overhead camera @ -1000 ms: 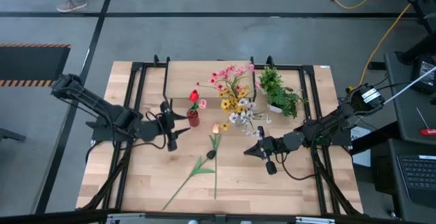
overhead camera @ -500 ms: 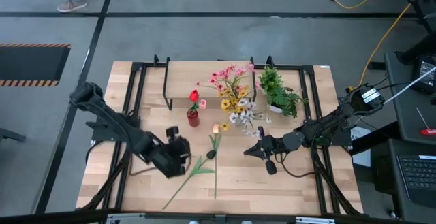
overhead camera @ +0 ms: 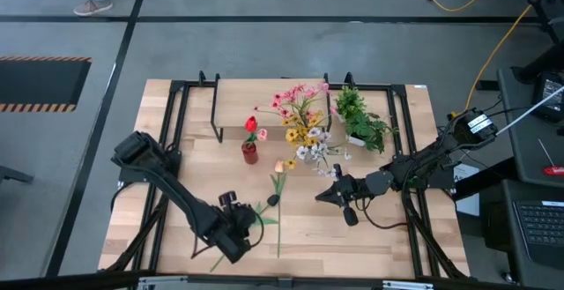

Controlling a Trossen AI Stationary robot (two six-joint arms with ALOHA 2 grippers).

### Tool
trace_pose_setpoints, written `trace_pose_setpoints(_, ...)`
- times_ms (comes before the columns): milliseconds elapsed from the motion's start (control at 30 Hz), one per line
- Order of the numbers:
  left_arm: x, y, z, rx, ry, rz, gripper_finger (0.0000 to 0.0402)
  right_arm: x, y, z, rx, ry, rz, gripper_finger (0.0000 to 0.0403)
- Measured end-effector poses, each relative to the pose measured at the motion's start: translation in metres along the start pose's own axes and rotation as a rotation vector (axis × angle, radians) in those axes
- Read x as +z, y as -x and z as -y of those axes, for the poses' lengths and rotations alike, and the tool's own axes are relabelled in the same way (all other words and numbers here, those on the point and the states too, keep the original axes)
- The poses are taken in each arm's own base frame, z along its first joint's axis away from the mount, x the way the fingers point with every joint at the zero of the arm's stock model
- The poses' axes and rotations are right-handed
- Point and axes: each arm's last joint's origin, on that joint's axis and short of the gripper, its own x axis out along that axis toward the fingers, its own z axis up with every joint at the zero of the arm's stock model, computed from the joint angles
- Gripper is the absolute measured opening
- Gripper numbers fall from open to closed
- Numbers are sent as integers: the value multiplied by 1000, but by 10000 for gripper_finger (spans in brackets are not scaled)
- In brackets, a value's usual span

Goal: Pick and place flowers into a vace then onto a shelf
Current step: Put the black flower into the red flower vase

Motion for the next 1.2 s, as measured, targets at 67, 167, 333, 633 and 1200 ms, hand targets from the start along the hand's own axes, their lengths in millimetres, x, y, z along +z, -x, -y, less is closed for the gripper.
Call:
trace_pose_setpoints(67,-2,-8,4,9,6,-8,176,0,0,0,0,-1,0,7)
trace_pose_setpoints(167,-4,-17,8,-2,24,-36,176,0,0,0,0,-2,0,7)
trace_pose_setpoints(333,-6,-26,11,-3,26,-56,176,0,0,0,1,-18,0,7)
trace_pose_setpoints(633,-10,-43,14,-2,34,-114,176,-2,1,-5,22,-21,-6,7)
trace_pose_setpoints(1200,-4,-68,12,-54,-19,-236,74,-3,2,-7,29,-23,-13,7)
